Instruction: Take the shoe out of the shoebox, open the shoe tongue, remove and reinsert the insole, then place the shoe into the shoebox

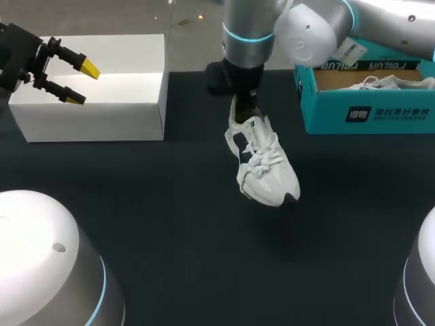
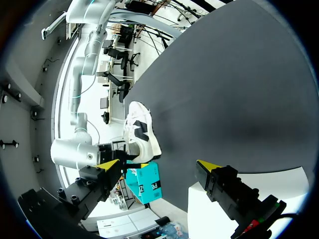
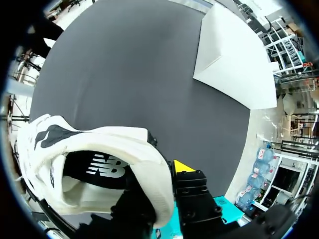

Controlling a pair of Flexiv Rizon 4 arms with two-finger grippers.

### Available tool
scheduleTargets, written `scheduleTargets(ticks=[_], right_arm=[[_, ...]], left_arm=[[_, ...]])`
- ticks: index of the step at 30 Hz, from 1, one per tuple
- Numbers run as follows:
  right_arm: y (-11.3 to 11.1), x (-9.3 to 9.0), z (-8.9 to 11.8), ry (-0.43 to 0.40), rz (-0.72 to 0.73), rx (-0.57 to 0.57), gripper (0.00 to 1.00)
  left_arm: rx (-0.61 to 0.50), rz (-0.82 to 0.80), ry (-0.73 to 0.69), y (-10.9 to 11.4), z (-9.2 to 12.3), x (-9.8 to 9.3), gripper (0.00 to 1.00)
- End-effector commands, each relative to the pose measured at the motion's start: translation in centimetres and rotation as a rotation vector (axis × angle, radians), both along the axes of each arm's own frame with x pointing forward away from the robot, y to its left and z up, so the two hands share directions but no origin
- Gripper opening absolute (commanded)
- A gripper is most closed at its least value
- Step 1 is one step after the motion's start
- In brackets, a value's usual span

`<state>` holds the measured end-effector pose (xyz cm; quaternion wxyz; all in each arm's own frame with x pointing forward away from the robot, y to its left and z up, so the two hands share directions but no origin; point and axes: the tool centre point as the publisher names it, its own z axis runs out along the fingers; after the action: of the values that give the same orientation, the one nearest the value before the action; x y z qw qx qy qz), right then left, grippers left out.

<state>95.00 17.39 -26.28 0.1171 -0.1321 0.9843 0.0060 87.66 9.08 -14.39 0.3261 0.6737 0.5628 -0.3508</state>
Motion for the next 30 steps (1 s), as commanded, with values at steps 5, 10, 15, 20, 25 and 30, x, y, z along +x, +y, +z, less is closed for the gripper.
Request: scheduleTargets(ticks=[5, 10, 15, 20, 25, 30], right_arm=[[-1.4, 0.5, 9.7, -0.015, -0.008, -0.039, 0.00], [-1.4, 0.7, 10.2, -0.044, -0.044, -0.016, 0.00], [-1.4, 0.7, 10.2, -0.044, -0.044, -0.016, 0.00], [-1.4, 0.7, 10.2, -0.044, -0.044, -0.016, 0.00], [-1.4, 0.7, 10.2, -0.044, -0.044, -0.016, 0.00], [-3.2, 2.7, 10.9, -0.045, -0.056, -0.012, 0.00]], left_arm=[[0.004, 0.000, 0.000, 0.0, 0.1, 0.0, 1.00], [0.004, 0.000, 0.000, 0.0, 0.1, 0.0, 1.00], [0.004, 0.000, 0.000, 0.0, 0.1, 0.0, 1.00], [0.004, 0.000, 0.000, 0.0, 0.1, 0.0, 1.00], [0.004, 0.000, 0.000, 0.0, 0.1, 0.0, 1.00], [0.004, 0.000, 0.000, 0.0, 0.1, 0.0, 1.00]])
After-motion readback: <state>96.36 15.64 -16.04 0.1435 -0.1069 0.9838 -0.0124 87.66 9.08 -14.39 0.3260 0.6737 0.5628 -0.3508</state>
